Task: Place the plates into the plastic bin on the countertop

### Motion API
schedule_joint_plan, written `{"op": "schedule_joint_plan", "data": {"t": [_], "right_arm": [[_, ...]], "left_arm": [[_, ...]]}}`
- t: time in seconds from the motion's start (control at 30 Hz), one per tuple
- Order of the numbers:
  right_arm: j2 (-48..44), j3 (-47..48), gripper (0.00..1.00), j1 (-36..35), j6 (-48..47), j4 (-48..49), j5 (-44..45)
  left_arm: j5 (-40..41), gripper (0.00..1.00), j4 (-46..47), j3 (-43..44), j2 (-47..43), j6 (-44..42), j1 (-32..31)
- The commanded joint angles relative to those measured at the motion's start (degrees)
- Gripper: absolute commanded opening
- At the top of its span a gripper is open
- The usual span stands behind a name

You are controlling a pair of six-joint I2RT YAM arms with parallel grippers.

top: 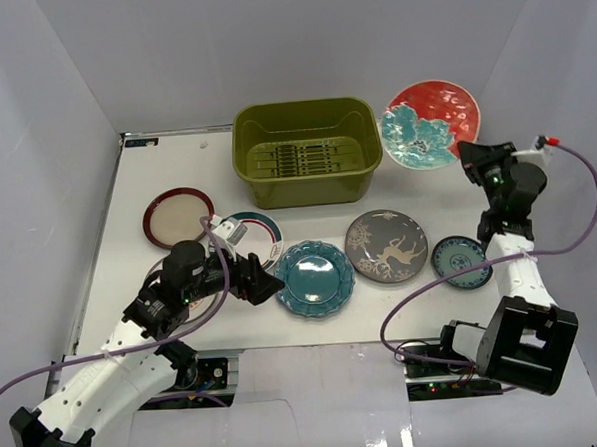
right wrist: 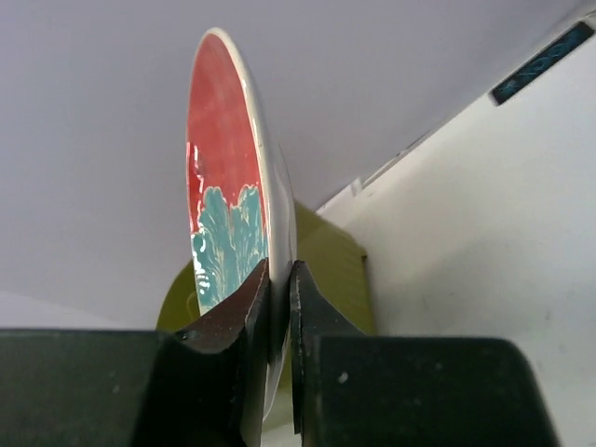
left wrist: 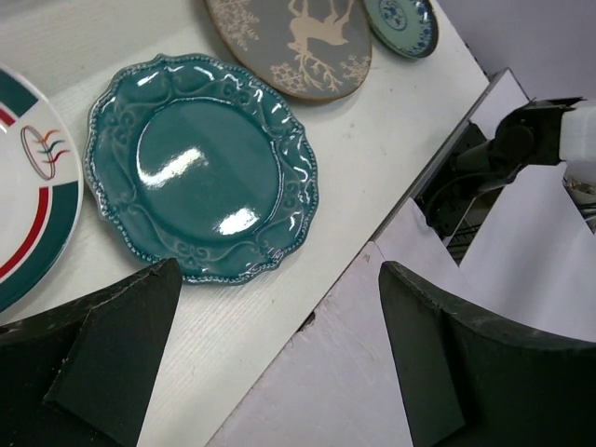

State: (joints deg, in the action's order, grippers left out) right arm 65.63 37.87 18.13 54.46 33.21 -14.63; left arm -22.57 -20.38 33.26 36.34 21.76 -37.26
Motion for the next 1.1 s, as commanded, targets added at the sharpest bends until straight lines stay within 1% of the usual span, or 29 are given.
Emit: {"op": "schedule_joint_plan", "data": {"t": [0.0,0.03,0.1,0.13,0.17,0.23,0.3,0.33,0.37,0.47,0.57,0.77,0.9,1.07], "right_arm": [[-0.1,15.4,0.08,-9.6,-6.3,-0.9,-1.9],[1.1,17.6,0.08,-13.8,-7.8,-4.3,-1.3],[4.4,22.5,0.08,-17.4,-11.1,-5.3,0.7],[5.7,24.1,0.08,-18.9,-11.6,-6.8,1.4],[8.4,25.6,0.08,-21.9,-11.9,-7.4,2.0],[11.3,30.1,0.08,-24.9,-12.8,-7.6,2.6],[16.7,34.4,0.08,-26.6,-13.8,-9.7,2.9],[18.6,39.0,0.08,-28.5,-15.0,-11.0,2.8],[21.8,41.0,0.08,-29.5,-15.7,-13.3,3.0],[26.9,46.4,0.08,-33.2,-18.6,-16.2,4.5],[31.7,50.1,0.08,-35.2,-19.3,-17.5,4.7],[40.5,58.6,0.08,-37.6,-21.8,-22.7,5.4],[44.3,59.8,0.08,-38.0,-22.3,-24.2,5.1],[48.0,58.5,0.08,-38.0,-22.8,-24.3,5.7]], "left_arm": [[4.8,0.98,-1.9,0.7,2.2,3.7,0.2],[5.3,0.98,-1.9,0.2,3.4,5.1,0.2],[5.8,0.98,-1.9,-0.4,4.4,9.4,0.2],[6.0,0.98,-1.9,-1.4,4.8,10.9,0.2],[6.2,0.98,-1.9,-2.1,5.4,13.5,0.2],[6.0,0.98,-1.8,-3.9,6.1,15.5,0.2],[5.4,0.98,-1.8,-4.7,7.2,17.3,0.2],[5.3,0.98,-1.8,-5.1,7.3,17.9,0.2],[5.3,0.98,-1.8,-5.9,7.6,18.4,0.2],[6.7,0.98,-1.7,-7.6,8.1,20.8,0.1],[8.8,0.94,-1.5,-8.6,9.4,22.7,0.0],[10.9,0.91,1.5,-10.8,12.3,24.6,-0.2],[12.3,0.89,3.9,-11.7,14.6,25.3,-0.3],[12.5,0.88,7.5,-11.2,19.6,25.7,-0.4]]}}
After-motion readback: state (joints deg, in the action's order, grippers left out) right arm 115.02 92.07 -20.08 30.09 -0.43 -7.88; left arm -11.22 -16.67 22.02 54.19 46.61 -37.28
